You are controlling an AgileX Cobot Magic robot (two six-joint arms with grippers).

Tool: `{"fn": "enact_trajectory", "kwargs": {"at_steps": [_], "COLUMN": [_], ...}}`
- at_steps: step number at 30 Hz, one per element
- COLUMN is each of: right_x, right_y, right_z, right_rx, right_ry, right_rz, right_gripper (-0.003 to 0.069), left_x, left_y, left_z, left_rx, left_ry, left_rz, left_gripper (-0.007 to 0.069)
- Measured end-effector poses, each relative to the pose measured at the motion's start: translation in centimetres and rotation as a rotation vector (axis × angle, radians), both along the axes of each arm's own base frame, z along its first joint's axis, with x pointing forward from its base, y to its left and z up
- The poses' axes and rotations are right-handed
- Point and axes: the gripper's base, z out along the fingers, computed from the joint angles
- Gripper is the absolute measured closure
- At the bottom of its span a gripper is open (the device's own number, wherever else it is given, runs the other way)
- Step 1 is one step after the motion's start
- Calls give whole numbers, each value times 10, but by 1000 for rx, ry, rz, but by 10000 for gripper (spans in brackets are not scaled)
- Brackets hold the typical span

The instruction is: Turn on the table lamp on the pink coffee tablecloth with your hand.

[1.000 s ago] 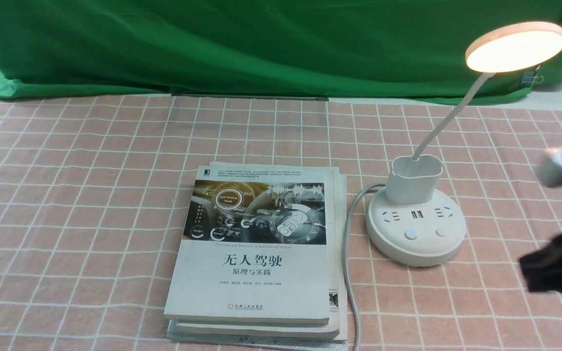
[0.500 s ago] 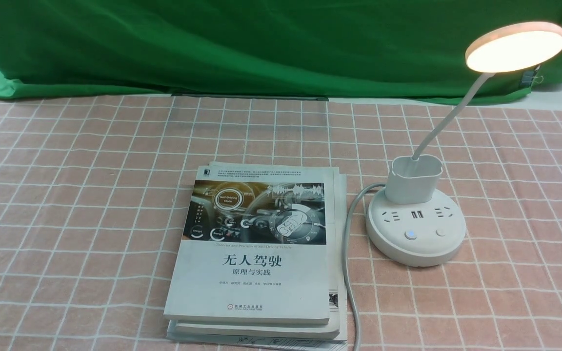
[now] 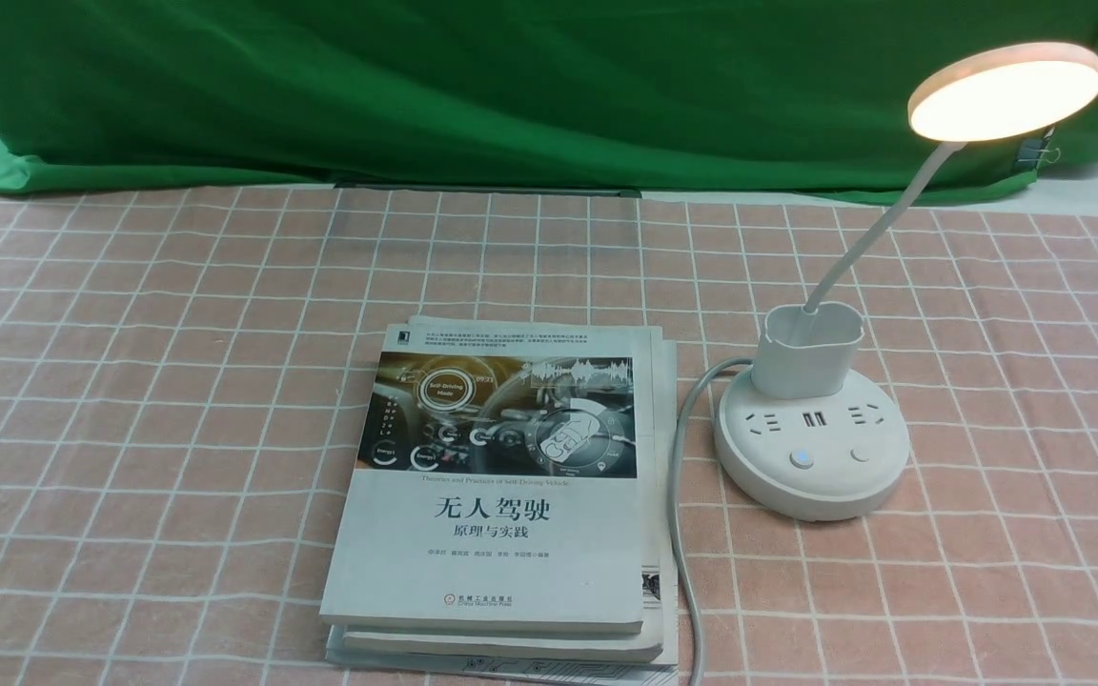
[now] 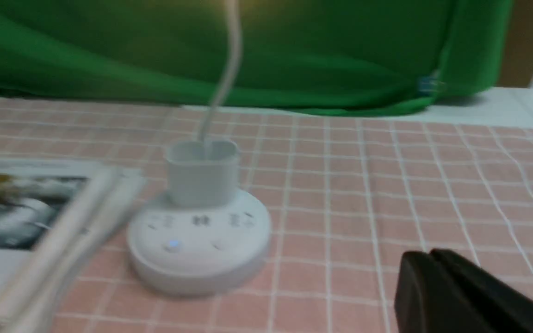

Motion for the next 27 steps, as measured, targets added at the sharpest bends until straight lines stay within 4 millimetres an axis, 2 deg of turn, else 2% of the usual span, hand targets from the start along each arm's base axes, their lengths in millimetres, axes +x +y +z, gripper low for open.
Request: {"fn": "enact_trajectory", "kwargs": {"at_steps": [4, 6, 10, 27], "right_x": [0, 0, 1, 1], "right_y": [-1, -1, -2, -2], "right_z": [-38, -41, -37, -36], "right_rx": [0, -2, -8, -10], "right_ry": [40, 28, -26, -32], "right_rz": [-16, -20, -28, -20], "right_gripper": [631, 631, 631, 622], "left_x": [0, 0, 0, 0], "left_y": [0, 0, 0, 0], "left_z": [0, 0, 0, 0], "left_rx": [0, 0, 0, -2], "left_ry": [0, 0, 0, 0], "left_rz": [0, 0, 0, 0], "left_gripper": [606, 606, 606, 606]}}
